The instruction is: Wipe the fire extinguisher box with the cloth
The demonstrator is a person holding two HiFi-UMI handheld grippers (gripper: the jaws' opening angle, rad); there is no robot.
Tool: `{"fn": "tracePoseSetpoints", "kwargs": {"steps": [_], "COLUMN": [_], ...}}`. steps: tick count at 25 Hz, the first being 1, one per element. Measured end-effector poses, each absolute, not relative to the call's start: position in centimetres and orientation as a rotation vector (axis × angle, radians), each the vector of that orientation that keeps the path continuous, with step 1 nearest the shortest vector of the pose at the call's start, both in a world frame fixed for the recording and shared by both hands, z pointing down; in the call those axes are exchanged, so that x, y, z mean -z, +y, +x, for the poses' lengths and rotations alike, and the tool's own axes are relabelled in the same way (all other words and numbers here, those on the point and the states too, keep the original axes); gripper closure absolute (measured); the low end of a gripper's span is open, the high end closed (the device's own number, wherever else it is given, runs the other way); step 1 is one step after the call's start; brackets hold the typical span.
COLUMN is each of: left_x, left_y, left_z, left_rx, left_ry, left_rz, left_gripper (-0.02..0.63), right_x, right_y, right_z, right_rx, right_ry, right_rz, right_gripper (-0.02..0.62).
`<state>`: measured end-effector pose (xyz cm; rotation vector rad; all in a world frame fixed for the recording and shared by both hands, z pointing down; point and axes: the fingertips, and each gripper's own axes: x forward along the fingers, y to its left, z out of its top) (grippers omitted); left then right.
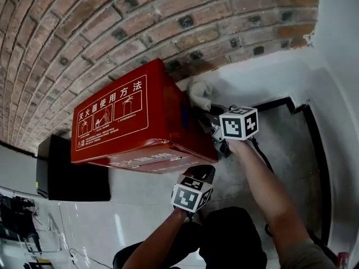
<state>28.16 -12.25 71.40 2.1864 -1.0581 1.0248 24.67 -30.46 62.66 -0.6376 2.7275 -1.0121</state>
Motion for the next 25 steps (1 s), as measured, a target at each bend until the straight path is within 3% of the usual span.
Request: {"fn": "tracePoseSetpoints", "kwargs": {"steps": [14, 25], "left_x": [-77.6, -80.0], "left_y": [-11.5, -11.4], "left_z": [26.0, 24.4], "left_rx": [-1.014, -1.117], "left_ry": [-1.021, -0.971], "left_rz": [2.102, 2.131], "left_gripper": [0.606, 0.606], "right_x": [-79.8, -86.8], "right_y": [-29.9, -30.8], "right_z": [24.9, 25.1], "right_rx": [1.381, 1.461], "right_ry": [2.671, 2.697], "right_rz": [-0.832, -1.056], "right_gripper": [0.515, 0.515]}}
